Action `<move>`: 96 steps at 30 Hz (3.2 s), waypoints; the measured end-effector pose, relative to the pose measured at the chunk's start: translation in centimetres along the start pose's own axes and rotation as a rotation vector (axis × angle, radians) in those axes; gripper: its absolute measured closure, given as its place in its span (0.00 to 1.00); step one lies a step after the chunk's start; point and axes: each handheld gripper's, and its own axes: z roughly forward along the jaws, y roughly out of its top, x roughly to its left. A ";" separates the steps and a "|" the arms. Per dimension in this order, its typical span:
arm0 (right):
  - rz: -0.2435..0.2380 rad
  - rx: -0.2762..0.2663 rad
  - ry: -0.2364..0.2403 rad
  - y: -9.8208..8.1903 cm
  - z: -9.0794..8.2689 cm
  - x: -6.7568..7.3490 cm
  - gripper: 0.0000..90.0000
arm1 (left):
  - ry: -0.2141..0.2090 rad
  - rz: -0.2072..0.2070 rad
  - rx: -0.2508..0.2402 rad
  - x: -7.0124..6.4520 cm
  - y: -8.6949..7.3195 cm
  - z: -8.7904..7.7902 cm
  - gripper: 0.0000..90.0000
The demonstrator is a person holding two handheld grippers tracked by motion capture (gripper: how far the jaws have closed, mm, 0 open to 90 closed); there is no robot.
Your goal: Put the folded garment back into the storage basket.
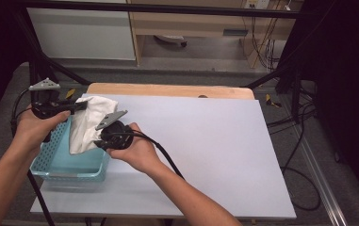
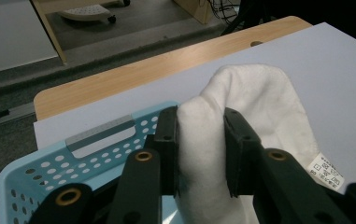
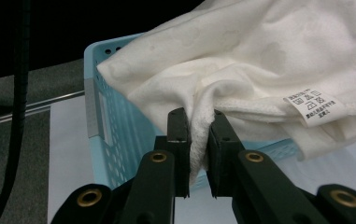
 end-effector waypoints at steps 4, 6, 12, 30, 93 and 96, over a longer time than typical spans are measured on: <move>0.001 0.002 0.001 0.0 0.3 0.1 0.91 | 0.003 0.002 0.002 0.1 -0.1 -0.1 0.78; -0.003 0.002 0.000 0.0 0.5 0.1 0.91 | 0.004 0.003 0.002 0.2 -0.2 -0.1 0.78; -0.009 0.001 0.000 0.2 0.8 0.3 0.91 | 0.010 0.004 0.007 0.4 -0.3 -0.2 0.78; -0.022 0.015 0.008 0.5 1.8 0.8 0.91 | 0.020 -0.005 0.015 0.9 -1.0 -0.3 0.78; -0.046 0.033 0.010 0.0 5.1 2.0 0.90 | 0.057 -0.011 0.052 2.3 -3.3 0.0 0.77; -0.043 0.035 0.010 -0.1 5.3 2.0 0.90 | 0.058 -0.014 0.057 2.4 -3.5 0.2 0.77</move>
